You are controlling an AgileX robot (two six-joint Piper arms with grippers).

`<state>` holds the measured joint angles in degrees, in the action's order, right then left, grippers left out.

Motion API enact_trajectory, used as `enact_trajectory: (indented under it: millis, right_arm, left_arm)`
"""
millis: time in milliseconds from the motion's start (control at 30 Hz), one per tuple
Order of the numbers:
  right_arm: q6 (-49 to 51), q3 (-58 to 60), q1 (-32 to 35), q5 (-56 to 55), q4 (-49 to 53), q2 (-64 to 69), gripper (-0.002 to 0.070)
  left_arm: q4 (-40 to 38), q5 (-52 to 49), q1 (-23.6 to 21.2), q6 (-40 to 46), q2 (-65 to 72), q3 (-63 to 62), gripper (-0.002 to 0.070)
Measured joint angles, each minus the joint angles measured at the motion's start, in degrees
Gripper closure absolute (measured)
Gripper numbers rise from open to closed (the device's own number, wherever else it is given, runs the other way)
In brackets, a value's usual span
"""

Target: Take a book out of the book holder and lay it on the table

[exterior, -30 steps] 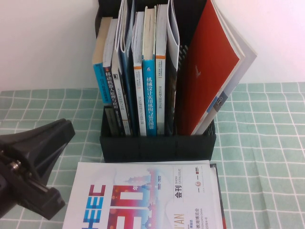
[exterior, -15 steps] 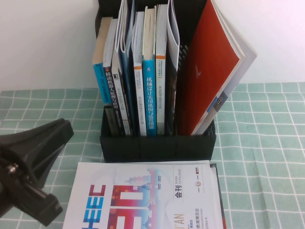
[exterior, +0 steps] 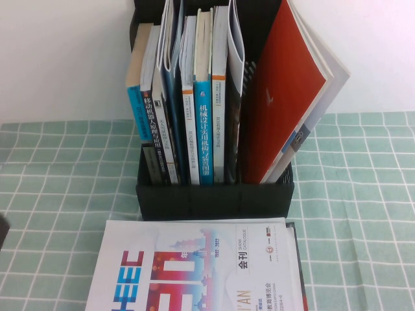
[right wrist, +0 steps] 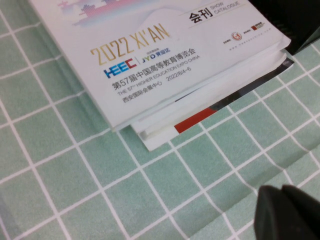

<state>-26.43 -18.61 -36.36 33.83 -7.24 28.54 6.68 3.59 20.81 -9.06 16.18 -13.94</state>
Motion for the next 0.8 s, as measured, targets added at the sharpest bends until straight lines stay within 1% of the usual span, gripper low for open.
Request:
enact_trajectory:
  millis: [67,233,400,533,700,800]
  right_arm:
    - [0.00,0.00,0.00,0.00,0.00,0.00,0.0678]
    - [0.00,0.00,0.00,0.00,0.00,0.00,0.0678]
    - [0.00,0.00,0.00,0.00,-0.11,0.00,0.0678]
    - [0.00,0.00,0.00,0.00,-0.11,0.00,0.0678]
    - [0.00,0.00,0.00,0.00,-0.11,0.00,0.0678]
    - [0.00,0.00,0.00,0.00,-0.11,0.00,0.0678]
  left_arm:
    - [-2.08,-1.11,-3.29,0.18,-4.16,3.75,0.0678]
    - [-6.13,-8.39,-11.69,0.40,-13.87,9.67,0.0678]
    - [-6.68,-13.02,-16.83,0.44,-16.74,13.66,0.0678]
    - [-6.98,-15.23,-18.90,0.01,-16.83,15.27,0.0677]
    - [-6.68,-22.48,-19.20,-0.11,-16.83,15.27,0.0678]
    - [-6.36,-22.72,-19.20,0.00,-16.83,15.27,0.0678]
